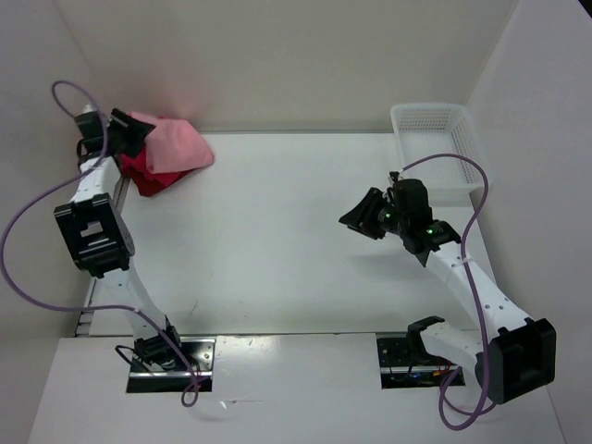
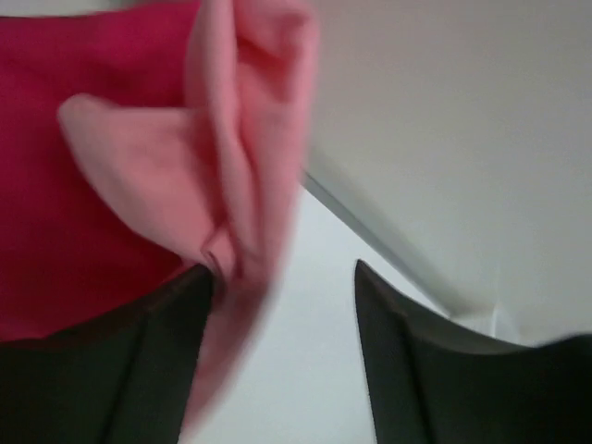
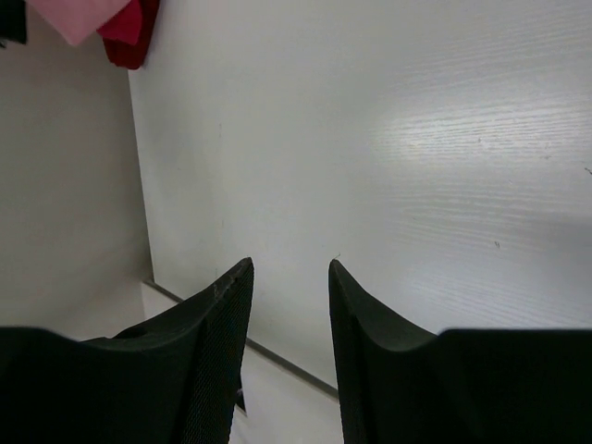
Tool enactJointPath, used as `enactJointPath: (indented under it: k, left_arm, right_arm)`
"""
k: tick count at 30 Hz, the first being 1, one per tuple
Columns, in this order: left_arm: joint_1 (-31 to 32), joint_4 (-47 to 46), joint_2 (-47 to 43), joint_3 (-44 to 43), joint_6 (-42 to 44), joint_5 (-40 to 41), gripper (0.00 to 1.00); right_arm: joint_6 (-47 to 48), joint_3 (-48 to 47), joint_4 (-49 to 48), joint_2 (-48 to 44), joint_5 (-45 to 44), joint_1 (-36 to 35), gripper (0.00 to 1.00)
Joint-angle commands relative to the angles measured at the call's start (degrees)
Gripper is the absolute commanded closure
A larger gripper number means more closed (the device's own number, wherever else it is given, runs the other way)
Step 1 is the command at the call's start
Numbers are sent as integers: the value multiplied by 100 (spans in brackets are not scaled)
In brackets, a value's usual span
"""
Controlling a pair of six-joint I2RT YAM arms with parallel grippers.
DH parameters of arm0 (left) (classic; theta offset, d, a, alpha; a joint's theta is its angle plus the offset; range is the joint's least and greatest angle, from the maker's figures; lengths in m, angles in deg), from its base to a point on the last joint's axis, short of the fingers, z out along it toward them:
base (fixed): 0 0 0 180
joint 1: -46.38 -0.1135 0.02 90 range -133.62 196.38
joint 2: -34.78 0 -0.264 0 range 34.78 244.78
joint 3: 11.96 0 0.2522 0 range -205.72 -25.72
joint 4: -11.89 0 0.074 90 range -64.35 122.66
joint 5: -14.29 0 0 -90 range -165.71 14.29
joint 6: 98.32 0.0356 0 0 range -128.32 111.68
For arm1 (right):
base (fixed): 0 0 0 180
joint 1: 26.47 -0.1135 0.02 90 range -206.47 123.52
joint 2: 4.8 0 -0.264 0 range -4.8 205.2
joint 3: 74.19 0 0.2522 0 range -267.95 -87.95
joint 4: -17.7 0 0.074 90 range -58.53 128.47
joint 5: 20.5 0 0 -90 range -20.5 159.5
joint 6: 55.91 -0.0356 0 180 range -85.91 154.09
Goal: Fold and stack the t-shirts
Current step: Put the neatly folded tshirt into the corner of the board with the left arm
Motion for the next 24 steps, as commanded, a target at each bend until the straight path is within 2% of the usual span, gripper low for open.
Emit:
enactJointPath:
  k: [1, 2, 4, 6, 11, 14, 16, 17, 18, 20, 24]
  left_arm:
    - [-523, -361, -389, 718, 47, -50, 27]
    - [-838, -440, -512, 947, 108, -50, 19]
    - [-1068, -493, -810, 1545, 109, 90, 7]
    - [-1210, -494, -1074, 1888, 56, 204, 0]
    - [-1210, -222, -2102, 2880, -303, 599, 0]
    - [-1079, 155, -2700, 3233, -120, 600, 0]
    - [-728, 445, -3191, 3602, 126, 732, 0]
    - [-631, 508, -3377, 3769, 127, 732, 0]
    - [-517, 561, -3552, 3936, 127, 732, 0]
    - [-95, 622, -3992, 4349, 127, 653, 0]
    - [775, 912, -4415, 4534, 258, 715, 0]
  right_arm:
    - [203, -11, 86, -37, 197, -52, 56]
    - [255, -11, 87, -89, 258, -52, 56]
    - [256, 51, 87, -90, 320, -52, 56]
    - [256, 103, 87, -90, 372, -52, 56]
    - [309, 104, 34, -142, 426, -52, 51]
    - [309, 104, 34, -142, 303, -52, 46]
    - [309, 104, 113, -142, 242, -52, 22]
    - [370, 104, 165, -142, 241, -52, 4]
    - [370, 156, 166, -142, 241, -52, 0]
    - [370, 156, 166, -195, 188, -52, 0]
    - [370, 270, 51, -195, 426, -113, 0]
